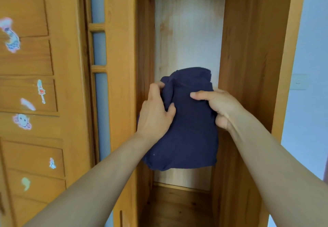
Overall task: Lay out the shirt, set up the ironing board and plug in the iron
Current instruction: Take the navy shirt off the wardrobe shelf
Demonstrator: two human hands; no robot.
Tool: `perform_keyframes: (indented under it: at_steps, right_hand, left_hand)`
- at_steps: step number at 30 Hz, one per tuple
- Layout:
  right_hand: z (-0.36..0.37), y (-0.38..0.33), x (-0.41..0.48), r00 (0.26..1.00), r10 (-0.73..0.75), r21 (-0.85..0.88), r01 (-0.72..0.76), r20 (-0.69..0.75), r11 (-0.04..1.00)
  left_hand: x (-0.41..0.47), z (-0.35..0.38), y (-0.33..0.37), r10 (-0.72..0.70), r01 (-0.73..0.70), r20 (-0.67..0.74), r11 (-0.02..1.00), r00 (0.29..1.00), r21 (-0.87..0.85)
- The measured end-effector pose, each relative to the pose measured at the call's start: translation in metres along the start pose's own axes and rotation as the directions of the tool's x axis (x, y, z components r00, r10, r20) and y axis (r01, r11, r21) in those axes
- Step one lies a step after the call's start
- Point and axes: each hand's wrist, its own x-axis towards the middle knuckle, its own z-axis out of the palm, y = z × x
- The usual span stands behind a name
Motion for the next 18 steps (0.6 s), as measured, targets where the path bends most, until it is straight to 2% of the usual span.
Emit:
perform_keyframes:
  at_steps: [3, 5, 7, 9, 10, 13, 18]
  right_hand:
    - [0.013, -0.005, -0.015, 0.969, -0.242, -0.017, 0.241, -0.05, 0.97]
    - [0.019, -0.008, -0.025, 0.92, -0.385, -0.125, 0.374, -0.076, 0.919]
    - [0.024, -0.011, -0.034, 0.863, -0.499, -0.218, 0.474, -0.077, 0.853]
    - [0.027, -0.013, -0.04, 0.812, -0.581, -0.306, 0.54, -0.054, 0.784]
    - [0.029, -0.013, -0.042, 0.793, -0.608, -0.351, 0.559, -0.039, 0.751]
    - [0.032, -0.012, -0.048, 0.76, -0.65, -0.428, 0.585, -0.009, 0.689]
    - [0.036, -0.013, -0.054, 0.76, -0.649, -0.412, 0.592, 0.001, 0.693]
  left_hand:
    - [-0.005, -0.013, -0.002, 0.157, -0.082, -0.194, 0.934, 0.968, 0.348]
    - [-0.006, -0.022, -0.008, 0.165, -0.004, -0.288, 0.873, 0.943, 0.488]
    - [-0.007, -0.032, -0.016, 0.012, 0.121, -0.281, 0.884, 0.96, 0.451]
    - [-0.009, -0.039, -0.023, -0.18, 0.238, -0.186, 0.902, 0.966, 0.36]
    - [-0.01, -0.041, -0.026, -0.229, 0.265, -0.144, 0.906, 0.963, 0.331]
    - [-0.01, -0.044, -0.028, -0.241, 0.26, -0.102, 0.927, 0.965, 0.271]
    - [-0.011, -0.048, -0.022, -0.24, 0.238, -0.013, 0.952, 0.971, 0.194]
